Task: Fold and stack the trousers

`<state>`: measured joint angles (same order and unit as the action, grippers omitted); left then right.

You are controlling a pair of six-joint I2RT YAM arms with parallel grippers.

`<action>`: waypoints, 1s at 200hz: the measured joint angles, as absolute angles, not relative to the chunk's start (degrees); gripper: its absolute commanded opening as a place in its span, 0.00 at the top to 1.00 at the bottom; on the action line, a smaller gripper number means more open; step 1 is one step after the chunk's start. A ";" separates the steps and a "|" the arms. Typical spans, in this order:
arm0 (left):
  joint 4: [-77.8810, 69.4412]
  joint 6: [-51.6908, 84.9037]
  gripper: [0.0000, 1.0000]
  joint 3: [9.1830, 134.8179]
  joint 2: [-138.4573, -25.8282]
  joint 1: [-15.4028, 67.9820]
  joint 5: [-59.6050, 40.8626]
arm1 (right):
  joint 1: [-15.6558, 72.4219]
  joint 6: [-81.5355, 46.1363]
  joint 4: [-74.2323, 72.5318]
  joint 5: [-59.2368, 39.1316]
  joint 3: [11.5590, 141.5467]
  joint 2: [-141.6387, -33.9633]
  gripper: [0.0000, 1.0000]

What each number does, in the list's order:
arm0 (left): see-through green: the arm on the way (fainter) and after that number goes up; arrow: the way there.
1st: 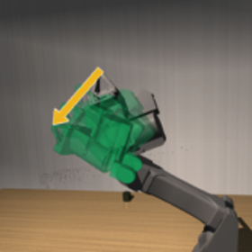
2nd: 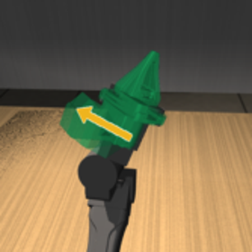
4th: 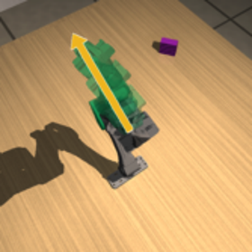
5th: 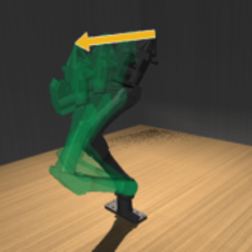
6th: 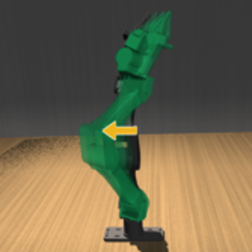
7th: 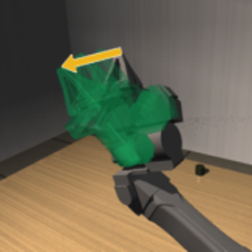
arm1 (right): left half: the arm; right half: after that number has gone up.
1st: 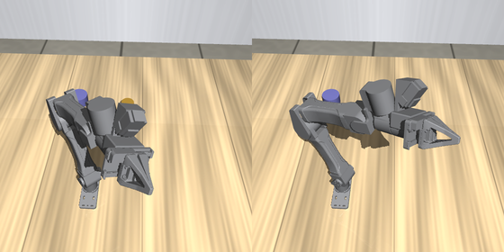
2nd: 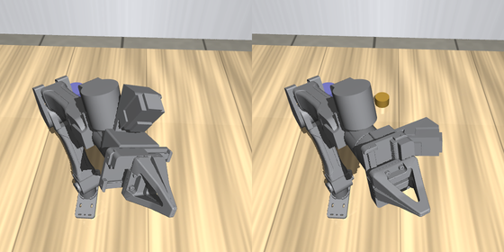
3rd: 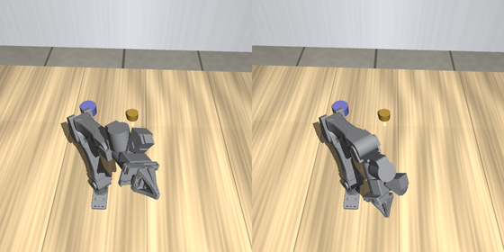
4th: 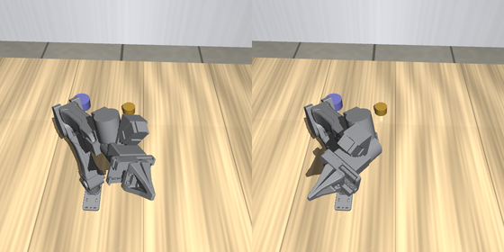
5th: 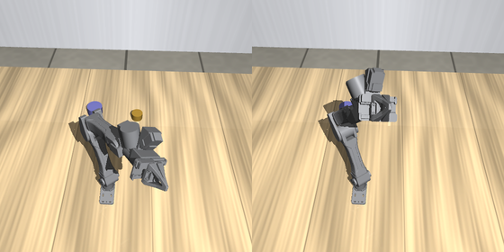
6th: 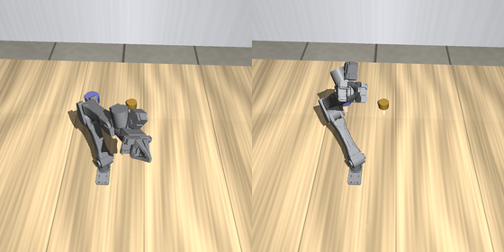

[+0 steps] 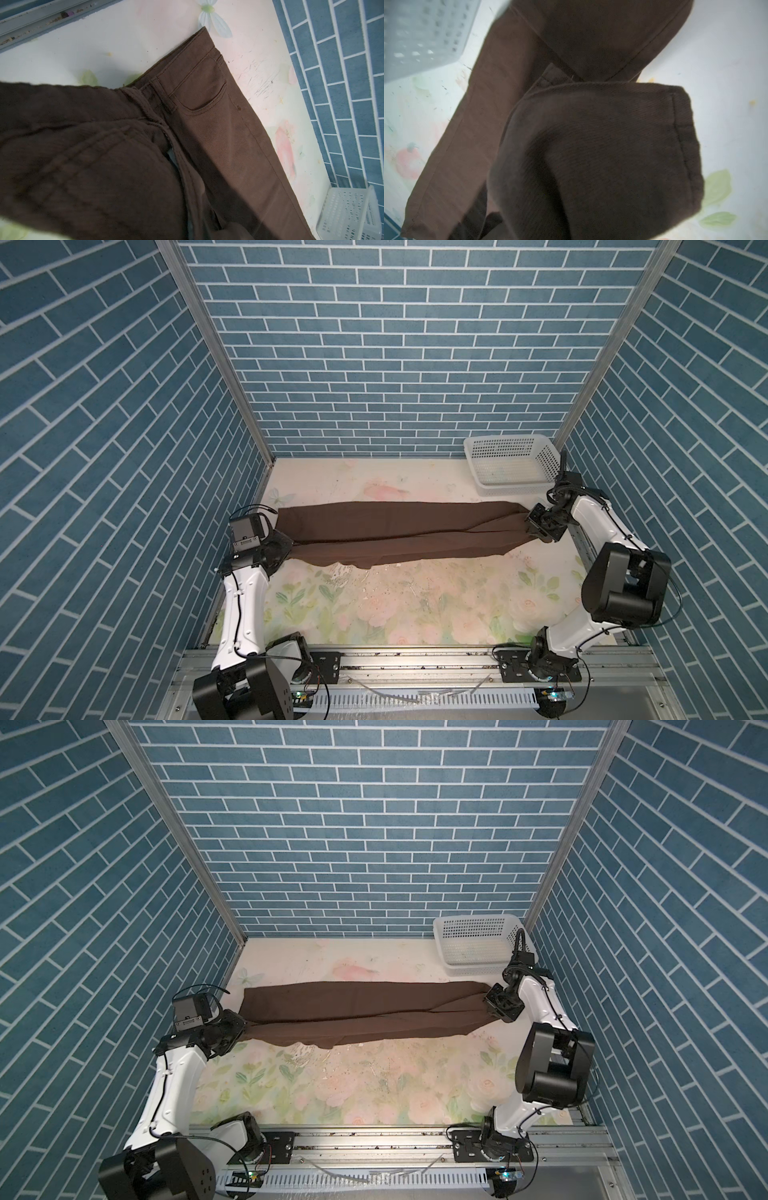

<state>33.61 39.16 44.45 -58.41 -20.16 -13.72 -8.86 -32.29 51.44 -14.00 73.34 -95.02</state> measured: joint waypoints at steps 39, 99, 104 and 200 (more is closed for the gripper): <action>34.26 38.81 1.00 44.56 -57.54 -20.18 -13.13 | -8.91 -31.05 54.26 -14.44 65.80 -80.09 1.00; 35.57 38.17 1.00 46.96 -58.28 -20.18 -13.02 | -9.23 -33.12 62.15 -13.08 59.59 -66.08 1.00; 35.57 38.06 1.00 47.22 -58.35 -20.18 -13.02 | -9.30 -33.21 61.95 -12.95 60.38 -68.84 1.00; 36.14 38.04 1.00 47.70 -59.53 -20.18 -10.50 | -8.23 -33.58 45.56 -4.51 82.08 -105.30 0.34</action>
